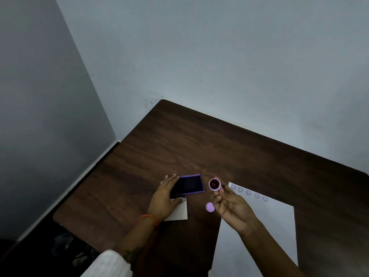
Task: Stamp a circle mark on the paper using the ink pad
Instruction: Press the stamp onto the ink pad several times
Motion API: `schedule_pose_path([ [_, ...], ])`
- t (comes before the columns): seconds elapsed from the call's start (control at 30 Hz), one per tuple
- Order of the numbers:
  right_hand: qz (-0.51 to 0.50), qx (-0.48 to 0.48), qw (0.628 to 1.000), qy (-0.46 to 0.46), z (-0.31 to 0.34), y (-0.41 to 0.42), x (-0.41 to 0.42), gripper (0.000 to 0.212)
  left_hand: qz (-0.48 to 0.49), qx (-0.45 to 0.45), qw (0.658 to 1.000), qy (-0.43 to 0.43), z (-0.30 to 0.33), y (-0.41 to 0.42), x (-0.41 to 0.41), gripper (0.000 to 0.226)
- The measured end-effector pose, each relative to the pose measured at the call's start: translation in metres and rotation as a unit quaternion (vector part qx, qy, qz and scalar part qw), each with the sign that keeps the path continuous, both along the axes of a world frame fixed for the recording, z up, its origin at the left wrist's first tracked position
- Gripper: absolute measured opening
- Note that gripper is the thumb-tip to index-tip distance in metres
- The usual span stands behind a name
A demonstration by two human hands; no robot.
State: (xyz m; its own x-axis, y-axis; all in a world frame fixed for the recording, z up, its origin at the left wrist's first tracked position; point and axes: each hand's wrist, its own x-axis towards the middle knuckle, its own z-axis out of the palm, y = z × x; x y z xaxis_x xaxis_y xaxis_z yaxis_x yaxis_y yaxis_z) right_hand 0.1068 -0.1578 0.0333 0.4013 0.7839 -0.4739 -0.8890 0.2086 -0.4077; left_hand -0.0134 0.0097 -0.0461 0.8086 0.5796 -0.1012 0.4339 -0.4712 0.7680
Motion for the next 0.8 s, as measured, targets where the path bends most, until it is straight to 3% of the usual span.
schedule_pose_path([
  [0.47,0.014,-0.015,1.000,-0.013,-0.003,0.019,0.009,0.061,0.002,0.021,1.000,0.002,-0.006,0.010,0.004,0.065],
  [0.57,0.046,-0.116,0.984,-0.128,-0.002,0.031,0.011,0.028,0.010,0.016,1.000,-0.005,-0.009,0.009,0.005,0.063],
  [0.6,0.063,-0.182,0.960,-0.205,-0.003,0.037,0.010,0.020,0.013,0.013,1.000,-0.007,-0.009,0.009,0.005,0.063],
  [0.67,0.096,-0.305,0.863,-0.391,-0.011,0.048,0.006,0.019,0.017,0.006,1.000,-0.013,-0.010,0.008,0.006,0.063],
  [0.8,0.149,-0.321,0.646,-0.676,-0.032,0.070,-0.001,0.009,0.010,0.002,1.000,-0.020,-0.013,0.011,0.005,0.064],
])
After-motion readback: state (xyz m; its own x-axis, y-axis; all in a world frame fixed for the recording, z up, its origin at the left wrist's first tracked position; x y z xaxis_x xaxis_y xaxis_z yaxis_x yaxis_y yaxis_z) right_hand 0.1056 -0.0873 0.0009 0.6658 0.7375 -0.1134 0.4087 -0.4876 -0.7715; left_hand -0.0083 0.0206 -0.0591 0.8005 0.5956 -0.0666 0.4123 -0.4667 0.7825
